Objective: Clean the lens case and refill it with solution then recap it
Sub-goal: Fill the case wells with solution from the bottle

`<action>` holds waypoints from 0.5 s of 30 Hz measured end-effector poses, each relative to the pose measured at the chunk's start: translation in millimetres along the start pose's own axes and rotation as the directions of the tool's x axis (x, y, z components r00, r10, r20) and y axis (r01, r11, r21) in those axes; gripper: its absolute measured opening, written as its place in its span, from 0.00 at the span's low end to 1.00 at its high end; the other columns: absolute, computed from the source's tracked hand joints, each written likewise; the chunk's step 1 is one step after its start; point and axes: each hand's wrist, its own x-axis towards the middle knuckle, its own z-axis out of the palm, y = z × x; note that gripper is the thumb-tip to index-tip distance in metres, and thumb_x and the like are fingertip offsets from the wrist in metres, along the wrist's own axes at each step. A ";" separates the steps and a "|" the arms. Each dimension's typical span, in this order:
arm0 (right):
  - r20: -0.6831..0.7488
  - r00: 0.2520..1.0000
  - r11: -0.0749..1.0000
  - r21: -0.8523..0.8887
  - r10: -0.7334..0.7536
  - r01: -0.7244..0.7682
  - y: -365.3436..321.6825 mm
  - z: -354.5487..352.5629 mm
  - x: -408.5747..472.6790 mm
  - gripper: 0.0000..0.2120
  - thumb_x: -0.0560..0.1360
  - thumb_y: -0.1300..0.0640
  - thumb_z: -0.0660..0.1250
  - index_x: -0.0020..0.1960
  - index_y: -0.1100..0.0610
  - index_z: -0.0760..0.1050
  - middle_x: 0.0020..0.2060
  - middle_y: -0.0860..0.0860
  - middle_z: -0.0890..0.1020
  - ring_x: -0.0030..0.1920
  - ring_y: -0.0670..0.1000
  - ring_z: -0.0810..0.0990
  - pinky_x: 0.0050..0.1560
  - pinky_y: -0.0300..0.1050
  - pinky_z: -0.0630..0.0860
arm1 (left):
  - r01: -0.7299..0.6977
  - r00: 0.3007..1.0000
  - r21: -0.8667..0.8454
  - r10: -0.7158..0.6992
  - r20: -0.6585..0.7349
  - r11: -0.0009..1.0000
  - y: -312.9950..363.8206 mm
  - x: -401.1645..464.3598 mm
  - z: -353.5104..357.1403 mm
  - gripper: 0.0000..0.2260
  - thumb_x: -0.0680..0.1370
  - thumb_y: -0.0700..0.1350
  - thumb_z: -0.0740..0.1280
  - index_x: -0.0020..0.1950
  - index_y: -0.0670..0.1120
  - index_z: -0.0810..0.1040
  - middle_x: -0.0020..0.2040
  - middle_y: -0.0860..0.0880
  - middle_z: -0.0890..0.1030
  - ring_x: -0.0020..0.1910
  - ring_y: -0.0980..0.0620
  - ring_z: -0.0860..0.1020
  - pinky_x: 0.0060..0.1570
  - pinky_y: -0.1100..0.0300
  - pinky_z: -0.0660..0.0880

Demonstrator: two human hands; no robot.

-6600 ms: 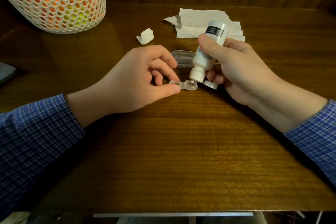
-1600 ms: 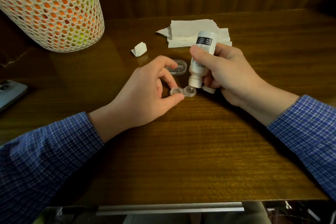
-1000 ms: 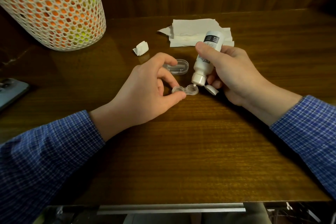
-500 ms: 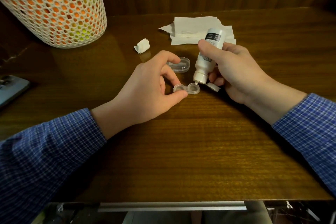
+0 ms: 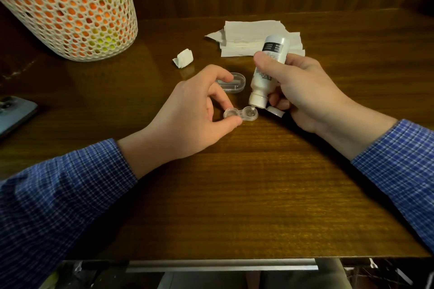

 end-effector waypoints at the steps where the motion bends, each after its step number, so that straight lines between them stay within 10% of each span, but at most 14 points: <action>1: 0.000 1.000 1.000 0.000 0.000 0.000 -0.1 0.0 0.1 0.09 0.78 0.45 0.72 0.53 0.50 0.79 0.40 0.48 0.83 0.25 0.42 0.74 0.22 0.34 0.67 | -0.001 1.000 0.001 0.001 0.000 1.000 0.1 0.2 0.2 0.29 0.73 0.48 0.79 0.71 0.46 0.72 0.46 0.56 0.84 0.30 0.54 0.79 0.30 0.69 0.74; 15: -0.041 0.999 1.000 0.016 0.011 -0.010 1.2 0.0 2.2 0.11 0.78 0.45 0.72 0.51 0.53 0.79 0.37 0.50 0.83 0.23 0.43 0.74 0.20 0.34 0.66 | -0.015 1.000 0.005 0.015 -0.010 1.000 -1.4 0.6 1.1 0.28 0.74 0.48 0.79 0.70 0.46 0.72 0.45 0.57 0.84 0.30 0.55 0.79 0.31 0.72 0.73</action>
